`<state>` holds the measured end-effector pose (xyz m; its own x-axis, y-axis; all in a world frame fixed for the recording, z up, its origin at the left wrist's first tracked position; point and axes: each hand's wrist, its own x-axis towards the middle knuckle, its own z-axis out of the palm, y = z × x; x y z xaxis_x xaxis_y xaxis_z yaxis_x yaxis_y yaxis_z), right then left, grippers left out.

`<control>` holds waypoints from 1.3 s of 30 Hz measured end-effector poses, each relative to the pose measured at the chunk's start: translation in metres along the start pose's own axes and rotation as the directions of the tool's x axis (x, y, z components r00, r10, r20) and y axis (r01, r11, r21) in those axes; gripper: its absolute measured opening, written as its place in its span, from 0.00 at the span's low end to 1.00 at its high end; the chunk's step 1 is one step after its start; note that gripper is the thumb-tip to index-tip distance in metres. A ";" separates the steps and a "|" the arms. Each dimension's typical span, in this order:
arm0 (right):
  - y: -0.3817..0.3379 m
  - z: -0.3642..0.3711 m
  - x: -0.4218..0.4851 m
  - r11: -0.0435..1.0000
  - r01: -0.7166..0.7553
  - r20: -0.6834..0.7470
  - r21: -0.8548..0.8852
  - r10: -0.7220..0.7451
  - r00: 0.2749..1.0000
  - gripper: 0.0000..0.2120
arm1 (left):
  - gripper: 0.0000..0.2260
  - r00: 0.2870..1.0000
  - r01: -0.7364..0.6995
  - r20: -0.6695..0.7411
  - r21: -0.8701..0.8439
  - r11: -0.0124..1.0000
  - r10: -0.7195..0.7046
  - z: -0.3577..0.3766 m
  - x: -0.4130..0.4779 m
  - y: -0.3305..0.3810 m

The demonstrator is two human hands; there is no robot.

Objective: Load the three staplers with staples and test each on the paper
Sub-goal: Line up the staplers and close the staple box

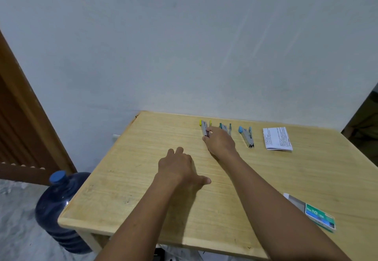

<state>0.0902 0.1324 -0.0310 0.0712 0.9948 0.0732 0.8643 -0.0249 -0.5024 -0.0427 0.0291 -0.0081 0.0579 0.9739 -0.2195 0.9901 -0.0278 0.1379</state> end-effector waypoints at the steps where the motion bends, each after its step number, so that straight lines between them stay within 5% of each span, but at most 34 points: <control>1: -0.001 -0.003 -0.003 1.000 0.001 0.003 0.014 -0.001 1.000 0.21 | 0.36 1.000 0.002 0.005 0.000 1.000 -0.002 -0.001 0.000 0.000; 9: 0.022 -0.059 -0.098 0.972 0.073 -0.138 0.226 -0.042 0.990 0.16 | 0.40 1.000 0.024 -0.005 0.003 1.000 -0.024 -0.002 0.004 0.000; 14: 0.081 -0.103 -0.181 0.923 0.044 -0.301 0.383 0.079 0.950 0.08 | 0.41 0.999 0.050 0.013 -0.063 0.997 -0.049 -0.004 0.003 0.003; 17: 0.135 -0.122 -0.213 0.944 -0.113 -0.362 0.312 0.228 0.904 0.11 | 0.29 0.978 -0.027 -0.205 -0.302 0.953 -0.038 0.011 -0.008 0.021; 19: 0.168 -0.126 -0.222 0.935 -0.261 -0.308 0.242 0.329 0.893 0.17 | 0.19 0.896 -0.184 -0.443 -0.446 0.876 -0.038 0.028 -0.025 0.049; 22: 0.192 -0.122 -0.226 0.925 -0.332 -0.186 0.185 0.365 0.912 0.25 | 0.13 0.851 -0.339 -0.526 -0.550 0.763 -0.001 0.049 -0.047 0.100; 39: 0.207 -0.112 -0.231 0.990 -0.137 -0.165 0.014 0.137 0.977 0.17 | 0.19 0.825 -0.506 -0.412 -0.233 0.831 0.387 0.083 -0.069 0.158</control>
<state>0.3087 -0.1136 -0.0555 0.2704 0.9518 0.1449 0.8396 -0.1595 -0.5192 0.1200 -0.0613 -0.0517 0.3779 0.8856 0.2698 0.7632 -0.4630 0.4508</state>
